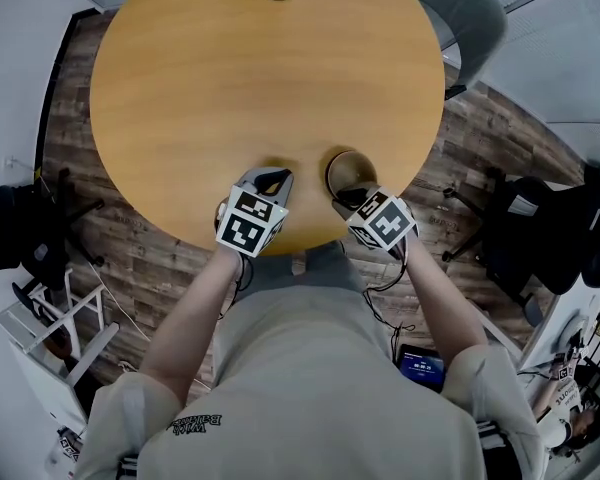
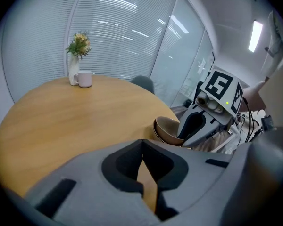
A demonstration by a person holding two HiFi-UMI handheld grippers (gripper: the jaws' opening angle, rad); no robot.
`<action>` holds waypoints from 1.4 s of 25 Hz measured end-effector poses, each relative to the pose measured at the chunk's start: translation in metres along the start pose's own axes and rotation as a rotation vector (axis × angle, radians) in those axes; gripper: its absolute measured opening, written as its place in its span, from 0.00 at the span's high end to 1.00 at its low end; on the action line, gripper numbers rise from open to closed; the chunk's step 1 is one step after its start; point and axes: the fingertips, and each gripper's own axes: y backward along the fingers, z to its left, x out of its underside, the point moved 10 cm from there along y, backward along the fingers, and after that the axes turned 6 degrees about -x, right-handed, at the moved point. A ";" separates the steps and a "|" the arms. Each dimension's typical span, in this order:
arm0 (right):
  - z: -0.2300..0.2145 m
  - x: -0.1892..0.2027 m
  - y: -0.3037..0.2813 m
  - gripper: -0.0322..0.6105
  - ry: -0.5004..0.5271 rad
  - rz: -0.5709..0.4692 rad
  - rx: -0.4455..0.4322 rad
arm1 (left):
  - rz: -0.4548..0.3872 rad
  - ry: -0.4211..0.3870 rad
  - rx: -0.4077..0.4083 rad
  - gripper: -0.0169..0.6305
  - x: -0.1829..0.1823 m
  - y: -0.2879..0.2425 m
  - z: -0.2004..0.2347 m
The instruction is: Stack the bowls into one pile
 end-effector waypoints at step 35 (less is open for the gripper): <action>0.027 -0.080 0.080 0.83 0.120 -0.288 0.210 | -0.182 -0.014 -0.075 0.94 -0.055 0.078 0.003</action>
